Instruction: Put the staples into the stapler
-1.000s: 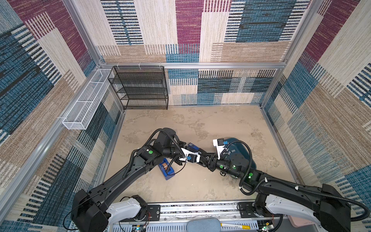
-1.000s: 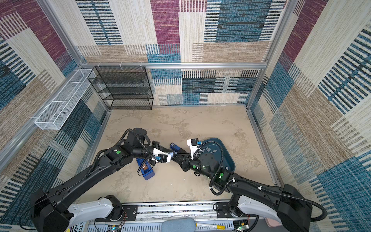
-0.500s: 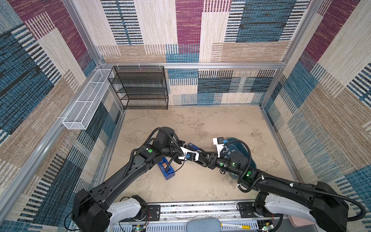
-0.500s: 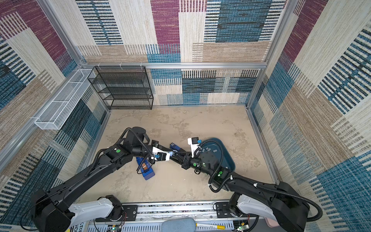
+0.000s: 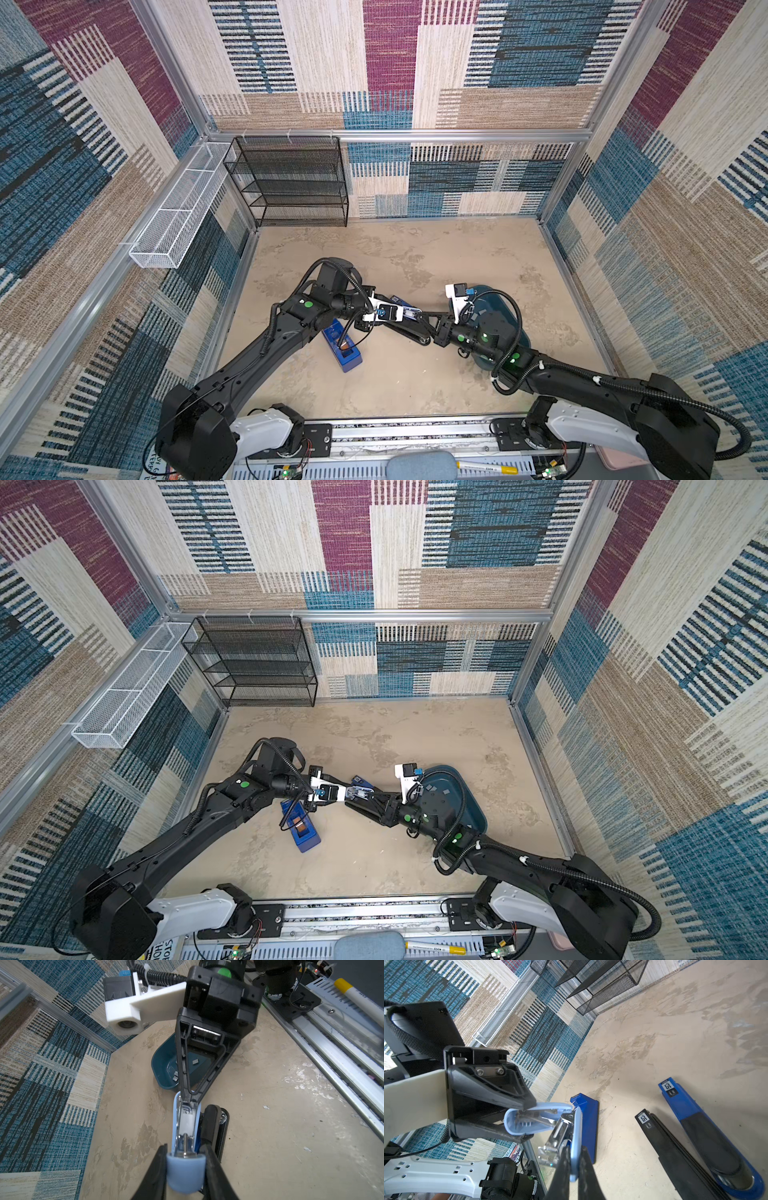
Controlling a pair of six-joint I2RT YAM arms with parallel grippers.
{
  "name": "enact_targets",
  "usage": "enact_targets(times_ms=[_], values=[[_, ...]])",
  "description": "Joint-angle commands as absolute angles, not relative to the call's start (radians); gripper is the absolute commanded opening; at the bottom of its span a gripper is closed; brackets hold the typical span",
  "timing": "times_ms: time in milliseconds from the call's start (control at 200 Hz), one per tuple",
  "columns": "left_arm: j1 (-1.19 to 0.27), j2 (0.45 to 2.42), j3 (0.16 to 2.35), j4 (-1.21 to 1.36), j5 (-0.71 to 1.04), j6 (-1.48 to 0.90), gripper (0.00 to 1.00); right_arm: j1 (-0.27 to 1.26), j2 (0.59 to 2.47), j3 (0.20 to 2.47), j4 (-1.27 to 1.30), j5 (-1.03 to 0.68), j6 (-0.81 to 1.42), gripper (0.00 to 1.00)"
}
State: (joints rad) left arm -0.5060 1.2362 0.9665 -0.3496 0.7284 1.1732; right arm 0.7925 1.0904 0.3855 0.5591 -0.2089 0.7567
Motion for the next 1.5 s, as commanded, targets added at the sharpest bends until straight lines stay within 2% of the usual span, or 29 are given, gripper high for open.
enact_targets(times_ms=[0, 301, 626, 716, 992, 1167, 1327, 1433, 1493], values=[[-0.486, 1.252, 0.966, -0.368, 0.597, 1.194, 0.00, 0.792, 1.078, 0.386, 0.574, -0.230, 0.732, 0.00], [-0.481, 1.326, 0.981, -0.402, 0.484, 1.221, 0.00, 0.789, 1.028, 0.367, 0.583, -0.234, 0.750, 0.00], [-0.483, 1.352, 0.994, -0.405, 0.469, 1.211, 0.00, 0.789, 1.007, 0.358, 0.577, -0.238, 0.766, 0.00], [-0.485, 1.343, 0.997, -0.406, 0.499, 1.195, 0.18, 0.789, 1.007, 0.351, 0.596, -0.247, 0.776, 0.00], [-0.511, 1.265, 1.006, -0.416, 0.571, 1.185, 0.52, 0.789, 1.004, 0.357, 0.602, -0.254, 0.800, 0.00], [-0.521, 1.199, 0.972, -0.385, 0.571, 1.198, 0.57, 0.789, 0.961, 0.363, 0.497, -0.166, 0.843, 0.00], [-0.526, 1.121, 0.929, -0.401, 0.616, 1.233, 0.58, 0.788, 0.959, 0.369, 0.495, -0.187, 0.861, 0.00], [-0.528, 1.007, 0.782, -0.167, 0.644, 1.154, 0.65, 0.788, 0.983, 0.360, 0.541, -0.202, 0.880, 0.00], [-0.529, 0.994, 0.769, -0.148, 0.697, 1.141, 0.66, 0.788, 1.002, 0.369, 0.553, -0.206, 0.886, 0.00]])
